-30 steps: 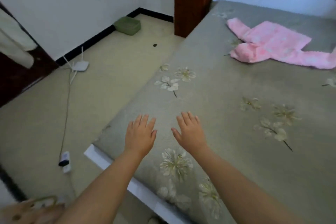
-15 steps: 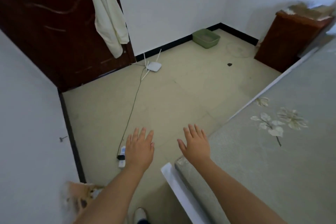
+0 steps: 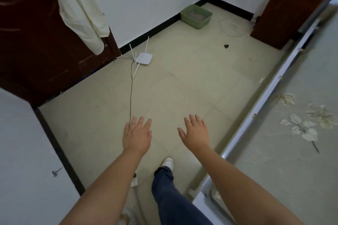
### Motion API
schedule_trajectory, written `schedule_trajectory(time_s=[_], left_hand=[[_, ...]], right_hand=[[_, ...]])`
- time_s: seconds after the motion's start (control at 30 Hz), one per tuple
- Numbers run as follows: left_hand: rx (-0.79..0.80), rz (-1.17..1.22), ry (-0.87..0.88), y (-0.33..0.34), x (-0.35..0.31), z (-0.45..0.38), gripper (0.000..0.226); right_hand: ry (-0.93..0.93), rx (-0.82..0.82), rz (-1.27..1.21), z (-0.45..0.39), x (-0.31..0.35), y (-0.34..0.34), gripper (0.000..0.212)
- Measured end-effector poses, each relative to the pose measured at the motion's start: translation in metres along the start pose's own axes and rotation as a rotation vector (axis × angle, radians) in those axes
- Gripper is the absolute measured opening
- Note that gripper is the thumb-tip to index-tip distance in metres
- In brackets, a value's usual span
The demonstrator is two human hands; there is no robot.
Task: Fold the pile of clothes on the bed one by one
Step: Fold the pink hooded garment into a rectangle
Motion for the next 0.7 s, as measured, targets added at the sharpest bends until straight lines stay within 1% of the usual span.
schedule_trajectory(time_s=[0.23, 0.37, 0.43, 0.53, 0.7], left_hand=[[0.038, -0.061, 0.097, -0.036, -0.011, -0.139, 0.049], [0.059, -0.099, 0.159, -0.059, -0.04, -0.213, 0.049], [0.073, -0.109, 0.224, -0.069, -0.068, -0.248, 0.049], [0.074, -0.139, 0.37, -0.084, -0.127, -0.301, 0.049], [0.075, -0.205, 0.638, -0.105, -0.254, -0.394, 0.052]], right_hand=[[0.112, -0.01, -0.091, -0.128, -0.009, -0.03, 0.056], [0.187, -0.026, -0.118, -0.181, -0.039, -0.057, 0.056], [0.251, -0.047, -0.128, -0.2, -0.067, -0.071, 0.056], [0.379, -0.078, -0.144, -0.224, -0.12, -0.091, 0.055], [0.611, -0.154, -0.153, -0.265, -0.228, -0.127, 0.055]])
Point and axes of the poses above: each hand's wrist, its own z-axis away from the middle knuckle, its own y-axis out of the palm, x = y × z, the point moved 5 cm from there along -z, towards the middle knuckle, and after that the axes turned 3 degrees about -y, right-handed, at the moved point
